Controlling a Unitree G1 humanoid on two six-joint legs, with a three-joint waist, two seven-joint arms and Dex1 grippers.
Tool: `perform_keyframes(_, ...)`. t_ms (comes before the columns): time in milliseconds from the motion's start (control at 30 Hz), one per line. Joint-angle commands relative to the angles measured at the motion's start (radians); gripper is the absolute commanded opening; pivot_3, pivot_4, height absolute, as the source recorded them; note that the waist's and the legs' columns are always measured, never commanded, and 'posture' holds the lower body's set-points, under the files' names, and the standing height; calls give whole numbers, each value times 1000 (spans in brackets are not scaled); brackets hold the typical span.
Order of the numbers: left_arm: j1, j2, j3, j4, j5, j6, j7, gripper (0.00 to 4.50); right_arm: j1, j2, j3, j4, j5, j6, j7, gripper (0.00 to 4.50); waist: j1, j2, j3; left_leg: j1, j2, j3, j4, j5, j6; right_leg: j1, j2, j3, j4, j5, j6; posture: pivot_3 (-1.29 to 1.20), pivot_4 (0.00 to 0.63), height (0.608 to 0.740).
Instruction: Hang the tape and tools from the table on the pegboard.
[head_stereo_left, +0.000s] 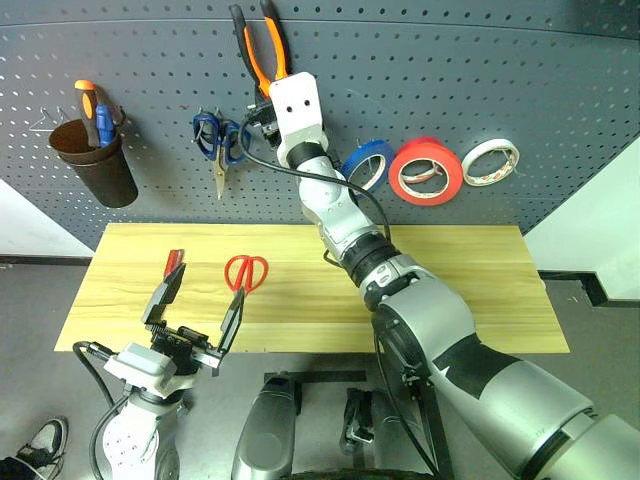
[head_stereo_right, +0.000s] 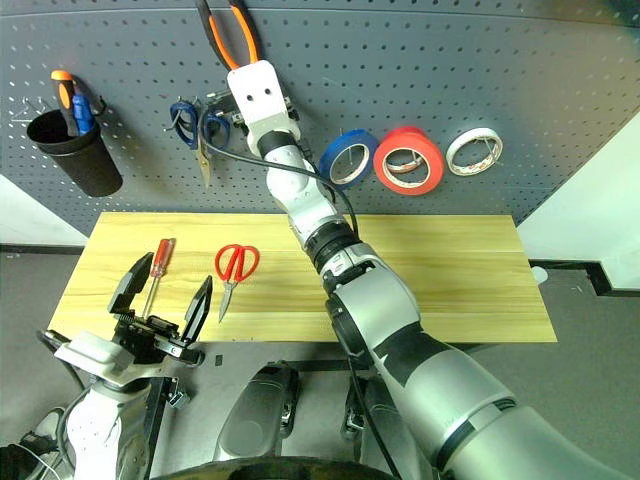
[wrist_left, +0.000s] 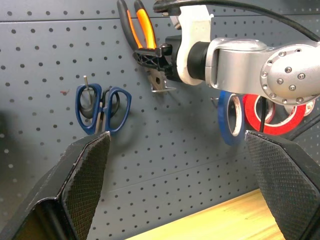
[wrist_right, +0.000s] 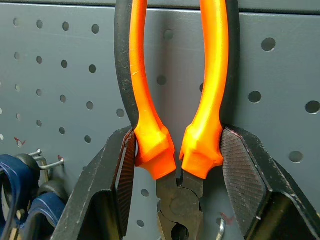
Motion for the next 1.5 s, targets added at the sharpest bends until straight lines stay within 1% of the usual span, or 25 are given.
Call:
perform_keyframes(33, 1, 10, 3, -21, -8, -9, 4, 4500, 0, -2, -15, -60, 5, -11, -13, 2167, -1, 0, 0, 0, 0, 0, 1, 0, 0, 0, 0, 0, 0, -1, -2, 422, 168, 676)
perform_keyframes(367, -9, 11, 3, -10, -9, -11, 5, 4500, 60, 36, 9, -110, -4, 13, 11, 2165, -2, 0, 0, -3, 0, 0, 1, -1, 1, -3, 0, 0, 2, 1, 1, 419, 168, 676)
perform_keyframes(667, -8, 10, 5, -10, -12, -13, 5, 4500, 64, 38, -2, -114, 12, 34, 58, 2164, -3, 0, 0, -5, 0, 0, 1, -1, 1, -5, 0, 0, 2, 1, 1, 417, 170, 676)
perform_keyframes(733, -9, 10, 5, -8, -11, -14, 5, 4500, 65, 38, -5, -114, 12, 34, 57, 2887, -4, 0, 0, -5, 0, 0, 1, -1, 1, -5, 0, 0, 2, 1, 1, 417, 168, 676)
perform_keyframes(767, -9, 10, 5, -7, -11, -14, 4, 4500, 65, 38, -6, -114, 12, 34, 57, 3092, -4, 0, 0, -5, 0, 0, 1, -1, 1, -5, 0, 0, 2, 1, 1, 416, 168, 676)
perform_keyframes(900, -11, 11, 4, -4, -11, -14, 3, 4500, 64, 34, -6, -110, 6, 35, 51, 4418, -3, 0, 0, -6, 0, 0, 1, -1, 1, -5, 0, 0, 2, 1, 1, 415, 168, 676)
perform_keyframes(933, -12, 11, 4, -4, -11, -15, 2, 4500, 64, 33, -6, -110, 5, 35, 49, 4470, -3, 0, 0, -6, 0, 0, 1, -1, 1, -5, 0, 0, 2, 1, 1, 415, 168, 676)
perform_keyframes(1233, -18, 13, 3, 6, -15, -19, -3, 4500, 84, 27, 2, -130, -2, 34, 51, 4470, -3, 0, 0, -6, 0, 0, 1, -1, 1, -5, 0, 0, 2, 1, 1, 411, 167, 676)
perform_keyframes(1333, -21, 13, 4, 11, -13, -23, -5, 4500, 133, 25, 13, -188, -7, 42, 60, 4470, -2, 0, 0, -6, 0, 0, 1, -1, 1, -5, 0, 0, 2, 1, 1, 412, 167, 676)
perform_keyframes(1500, -25, 14, 5, 20, -13, -27, -7, 4500, 262, 23, 51, -379, -13, 109, 87, 4470, -2, 0, 0, -6, 0, 0, 1, -1, 1, -5, 0, 0, 1, 1, 2, 402, 166, 676)
